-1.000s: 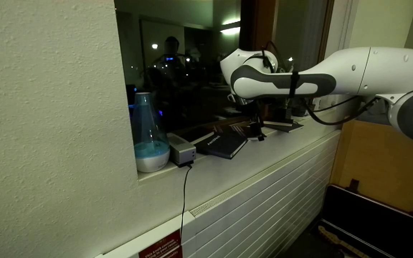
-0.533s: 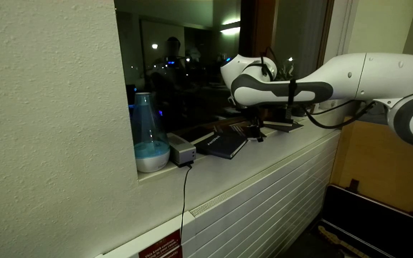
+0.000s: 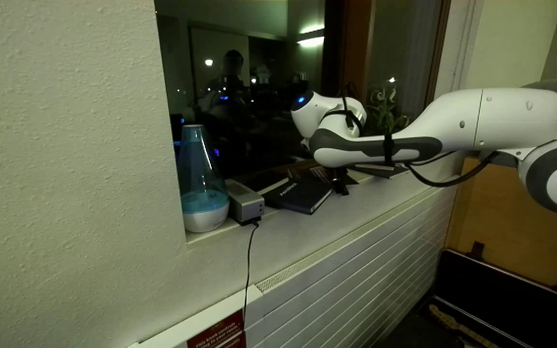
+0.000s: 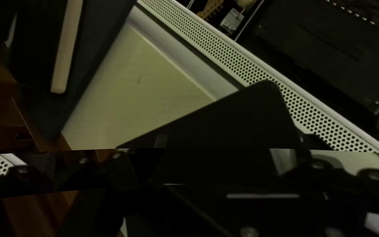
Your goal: Put one middle book on top of the book on the left.
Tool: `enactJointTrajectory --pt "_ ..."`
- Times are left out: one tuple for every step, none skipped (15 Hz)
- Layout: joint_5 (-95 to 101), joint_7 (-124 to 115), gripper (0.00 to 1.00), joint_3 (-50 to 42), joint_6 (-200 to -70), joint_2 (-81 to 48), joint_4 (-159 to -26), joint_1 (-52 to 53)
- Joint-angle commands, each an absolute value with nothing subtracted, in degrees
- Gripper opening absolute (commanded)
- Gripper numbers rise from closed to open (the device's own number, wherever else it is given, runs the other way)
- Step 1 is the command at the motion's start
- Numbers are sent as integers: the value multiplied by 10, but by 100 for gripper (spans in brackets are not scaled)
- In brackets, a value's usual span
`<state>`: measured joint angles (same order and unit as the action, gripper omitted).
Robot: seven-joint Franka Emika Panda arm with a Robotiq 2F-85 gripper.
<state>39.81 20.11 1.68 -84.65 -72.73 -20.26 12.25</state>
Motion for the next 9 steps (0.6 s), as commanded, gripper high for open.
enactJointTrajectory --pt "432 196 100 -5 -906 -732 -203 126" --pt "436 196 100 -7 -906 -730 -204 128" --pt "437 198 91 -10 -905 -729 -205 130" --pt "437 201 74 -10 -902 -727 -205 131" --pt "436 201 69 -10 -899 -726 -205 133" --pt "434 204 64 -9 -894 -725 -205 135" --pt "434 204 59 -8 -891 -724 -205 137" --pt "432 205 53 -7 -886 -723 -205 139" --pt "432 206 45 -7 -881 -722 -205 141"
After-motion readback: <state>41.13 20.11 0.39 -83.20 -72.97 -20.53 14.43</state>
